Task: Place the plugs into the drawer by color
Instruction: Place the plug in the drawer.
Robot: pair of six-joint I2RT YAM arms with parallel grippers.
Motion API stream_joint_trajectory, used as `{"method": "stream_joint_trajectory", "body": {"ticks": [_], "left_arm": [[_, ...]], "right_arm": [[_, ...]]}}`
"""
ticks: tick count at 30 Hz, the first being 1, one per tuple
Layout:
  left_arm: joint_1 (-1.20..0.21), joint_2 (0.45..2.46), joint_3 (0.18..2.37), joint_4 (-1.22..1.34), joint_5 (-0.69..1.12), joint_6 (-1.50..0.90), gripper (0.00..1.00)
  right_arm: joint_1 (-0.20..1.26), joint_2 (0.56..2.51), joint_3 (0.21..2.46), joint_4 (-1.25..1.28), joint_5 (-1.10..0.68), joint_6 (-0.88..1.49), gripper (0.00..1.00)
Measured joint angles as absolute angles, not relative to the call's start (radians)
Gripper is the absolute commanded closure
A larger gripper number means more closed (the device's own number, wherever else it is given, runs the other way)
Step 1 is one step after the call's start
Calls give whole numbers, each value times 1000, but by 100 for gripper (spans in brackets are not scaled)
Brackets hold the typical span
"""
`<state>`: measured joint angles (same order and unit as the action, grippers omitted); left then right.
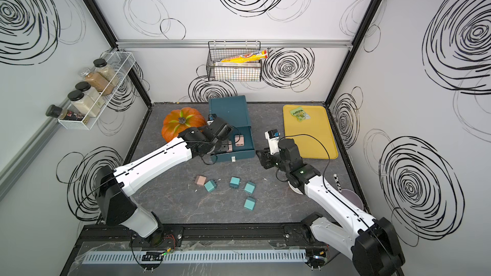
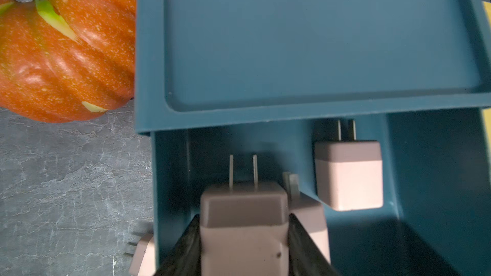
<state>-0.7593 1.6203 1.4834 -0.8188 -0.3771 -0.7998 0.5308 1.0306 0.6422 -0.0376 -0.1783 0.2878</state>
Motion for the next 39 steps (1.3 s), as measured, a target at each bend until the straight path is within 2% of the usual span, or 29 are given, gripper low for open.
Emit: {"method": "stream_joint_trajectory", "body": {"ticks": [2, 6, 10, 20, 23, 26, 32, 34, 37, 39], "left_arm": [[-754, 1628, 1483, -822, -377, -800, 83], [-751, 1640, 1483, -823, -377, -799, 65], [-750, 1656, 1493, -834, -377, -800, 64], [-764, 1661, 1545, -864, -385, -801, 39], [-767, 1656, 1577, -873, -395, -803, 37], [-766, 1642, 1578, -878, -397, -805, 42], [-766, 1619, 1571, -876, -406, -804, 42], [-780, 1589, 1571, -875, -417, -801, 34], [-804, 1435, 1504, -827, -420, -796, 29], [-804, 1261, 1395, -785, -419, -803, 29]], "right_arm": [[531, 1039, 642, -34, -193, 287, 53], [531, 1048, 642, -34, -208, 287, 53], [531, 1048, 642, -31, -213, 287, 53], [531, 1047, 642, -30, -226, 287, 52], [531, 1045, 642, -30, -226, 288, 52], [531, 1045, 642, -31, -226, 287, 52], [531, 1031, 642, -31, -226, 287, 52], [531, 1021, 642, -31, -226, 287, 51], [531, 981, 642, -37, -225, 287, 50], [531, 920, 641, -42, -227, 287, 47]]}}
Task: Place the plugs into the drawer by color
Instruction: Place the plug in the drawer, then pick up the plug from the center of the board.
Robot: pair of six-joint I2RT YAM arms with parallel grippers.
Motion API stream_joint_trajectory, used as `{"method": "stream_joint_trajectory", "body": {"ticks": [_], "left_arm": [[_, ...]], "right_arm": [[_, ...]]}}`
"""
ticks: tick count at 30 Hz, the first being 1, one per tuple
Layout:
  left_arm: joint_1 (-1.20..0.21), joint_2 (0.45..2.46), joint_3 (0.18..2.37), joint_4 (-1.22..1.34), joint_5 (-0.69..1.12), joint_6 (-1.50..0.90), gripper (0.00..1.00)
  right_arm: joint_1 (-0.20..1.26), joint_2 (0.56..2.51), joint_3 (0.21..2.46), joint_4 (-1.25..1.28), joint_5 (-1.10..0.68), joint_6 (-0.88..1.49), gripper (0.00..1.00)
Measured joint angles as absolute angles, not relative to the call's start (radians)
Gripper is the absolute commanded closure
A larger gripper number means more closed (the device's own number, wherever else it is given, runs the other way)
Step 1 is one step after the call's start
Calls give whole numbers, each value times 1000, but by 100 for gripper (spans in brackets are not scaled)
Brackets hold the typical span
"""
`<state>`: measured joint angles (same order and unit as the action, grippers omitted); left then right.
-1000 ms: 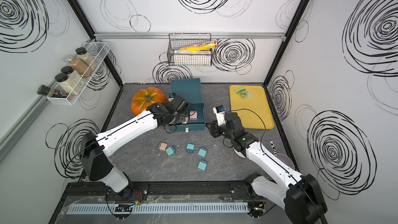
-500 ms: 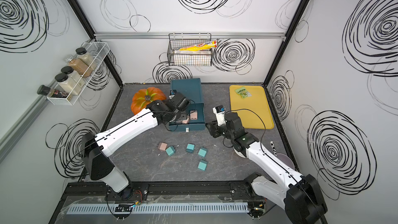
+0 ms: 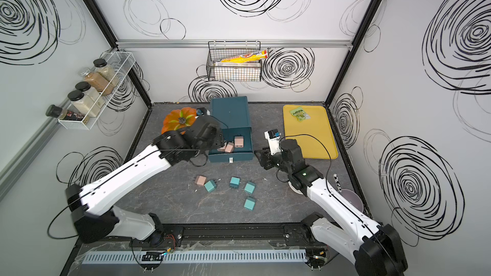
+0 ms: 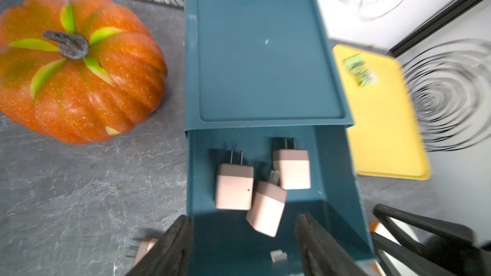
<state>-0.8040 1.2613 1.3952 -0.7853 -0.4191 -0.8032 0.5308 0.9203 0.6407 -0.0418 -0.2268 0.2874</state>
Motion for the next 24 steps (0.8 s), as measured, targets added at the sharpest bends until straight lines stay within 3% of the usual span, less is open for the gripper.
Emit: {"method": "stream_joint_trajectory", "body": {"ticks": [5, 8, 12, 18, 24], "left_arm": [[-771, 799, 1024, -671, -392, -836, 25], [-736, 681, 887, -665, -372, -854, 21], [-646, 622, 713, -595, -318, -848, 16], [-240, 682, 606, -383, 9, -794, 10], [172, 766, 587, -158, 371, -794, 10]], "right_arm": [[557, 706, 623, 5, -350, 268, 40], [704, 672, 642, 34, -388, 241, 40], [952, 782, 678, 42, -326, 189, 38], [1220, 1139, 781, 0, -126, 117, 38], [1311, 1368, 865, -41, -3, 73, 35]]}}
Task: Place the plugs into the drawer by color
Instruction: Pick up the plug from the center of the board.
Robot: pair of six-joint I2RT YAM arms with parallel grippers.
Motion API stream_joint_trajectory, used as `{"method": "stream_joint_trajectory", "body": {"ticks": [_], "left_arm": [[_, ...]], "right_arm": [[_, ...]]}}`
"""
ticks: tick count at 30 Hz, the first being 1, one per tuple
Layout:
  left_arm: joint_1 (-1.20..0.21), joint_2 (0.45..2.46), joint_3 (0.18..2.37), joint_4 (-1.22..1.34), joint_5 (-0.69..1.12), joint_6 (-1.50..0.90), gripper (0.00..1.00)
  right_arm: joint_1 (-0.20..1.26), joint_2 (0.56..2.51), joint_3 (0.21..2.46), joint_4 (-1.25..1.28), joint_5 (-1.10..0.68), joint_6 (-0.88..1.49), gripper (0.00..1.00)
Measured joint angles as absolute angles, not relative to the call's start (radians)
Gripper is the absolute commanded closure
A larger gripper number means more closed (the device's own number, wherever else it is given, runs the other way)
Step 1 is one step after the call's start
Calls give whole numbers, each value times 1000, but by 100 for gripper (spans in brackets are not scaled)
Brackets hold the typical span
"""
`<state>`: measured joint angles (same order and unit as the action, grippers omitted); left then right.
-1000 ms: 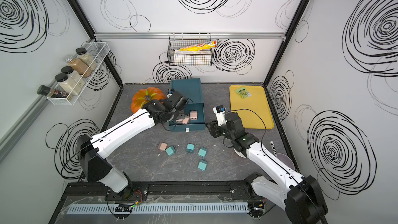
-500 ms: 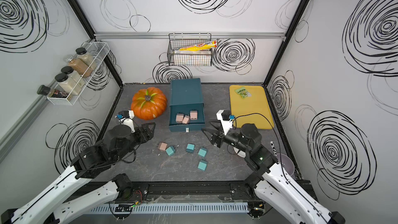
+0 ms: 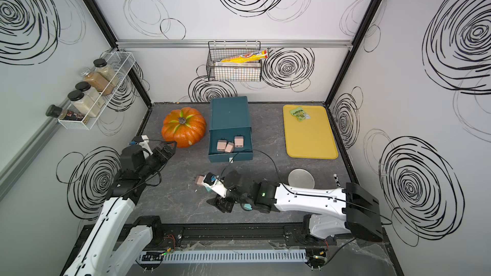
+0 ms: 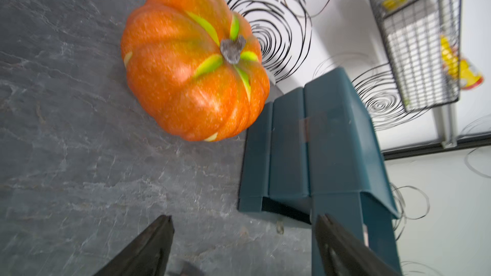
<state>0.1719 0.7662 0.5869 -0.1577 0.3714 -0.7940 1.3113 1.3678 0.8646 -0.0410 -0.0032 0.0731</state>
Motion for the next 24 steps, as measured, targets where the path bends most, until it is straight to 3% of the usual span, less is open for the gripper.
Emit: {"method": "stream_joint_trajectory", "body": {"ticks": [6, 14, 24], "left_arm": [[297, 797, 582, -36, 596, -807, 8], [355, 774, 604, -19, 737, -808, 8], [356, 738, 624, -17, 806, -808, 8]], "right_arm": [[1324, 1658, 1110, -120, 96, 38, 30], [1306, 1954, 1373, -249, 197, 8, 25], [1196, 2130, 1546, -357, 184, -21, 25]]}}
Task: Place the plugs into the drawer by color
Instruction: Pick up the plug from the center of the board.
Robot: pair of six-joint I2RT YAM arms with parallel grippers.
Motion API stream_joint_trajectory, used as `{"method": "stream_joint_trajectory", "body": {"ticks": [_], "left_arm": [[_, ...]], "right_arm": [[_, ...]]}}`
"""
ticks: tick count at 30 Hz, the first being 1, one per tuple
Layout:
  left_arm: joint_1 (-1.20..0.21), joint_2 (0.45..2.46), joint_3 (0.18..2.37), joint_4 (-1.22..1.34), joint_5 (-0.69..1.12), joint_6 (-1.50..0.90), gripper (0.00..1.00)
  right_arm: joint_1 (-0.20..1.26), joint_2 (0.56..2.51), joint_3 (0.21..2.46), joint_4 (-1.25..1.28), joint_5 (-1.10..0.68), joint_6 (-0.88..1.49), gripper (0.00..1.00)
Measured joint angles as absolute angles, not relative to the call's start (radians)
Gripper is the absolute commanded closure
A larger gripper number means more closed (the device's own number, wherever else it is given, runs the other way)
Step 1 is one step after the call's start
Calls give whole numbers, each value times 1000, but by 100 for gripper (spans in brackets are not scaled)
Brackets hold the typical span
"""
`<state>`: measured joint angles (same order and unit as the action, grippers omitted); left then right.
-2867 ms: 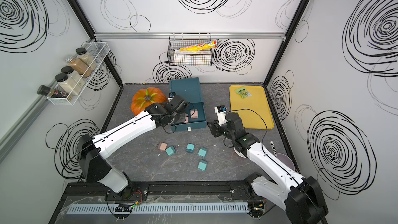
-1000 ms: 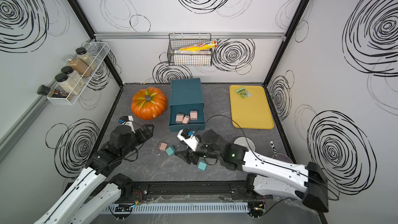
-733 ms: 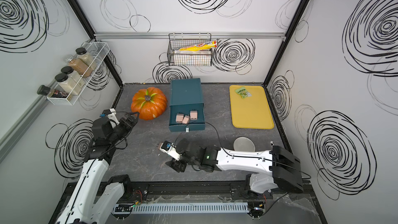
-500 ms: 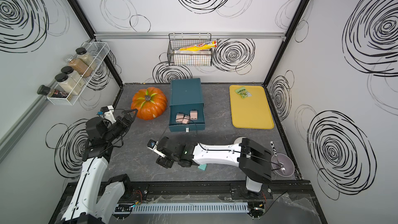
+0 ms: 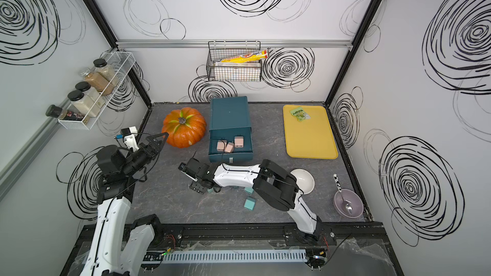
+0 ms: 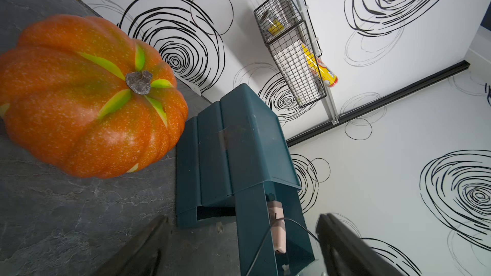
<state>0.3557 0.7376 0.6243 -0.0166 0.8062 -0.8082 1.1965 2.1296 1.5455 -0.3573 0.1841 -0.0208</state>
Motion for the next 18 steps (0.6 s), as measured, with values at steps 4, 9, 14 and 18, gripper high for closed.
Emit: {"method": "stream_joint_trajectory", "body": {"ticks": [4, 9, 14, 18], "left_arm": [[356, 733, 631, -17, 825, -808, 7], [356, 733, 631, -17, 834, -807, 7], [356, 735, 631, -17, 838, -807, 7], [356, 735, 631, -17, 844, -806, 7]], "right_arm": [[1187, 2160, 1570, -382, 177, -36, 29], [1188, 2193, 1601, -395, 143, -48, 46], [1188, 2201, 1620, -406, 112, -52, 69], [1189, 2200, 1625, -414, 75, -41, 81]]}}
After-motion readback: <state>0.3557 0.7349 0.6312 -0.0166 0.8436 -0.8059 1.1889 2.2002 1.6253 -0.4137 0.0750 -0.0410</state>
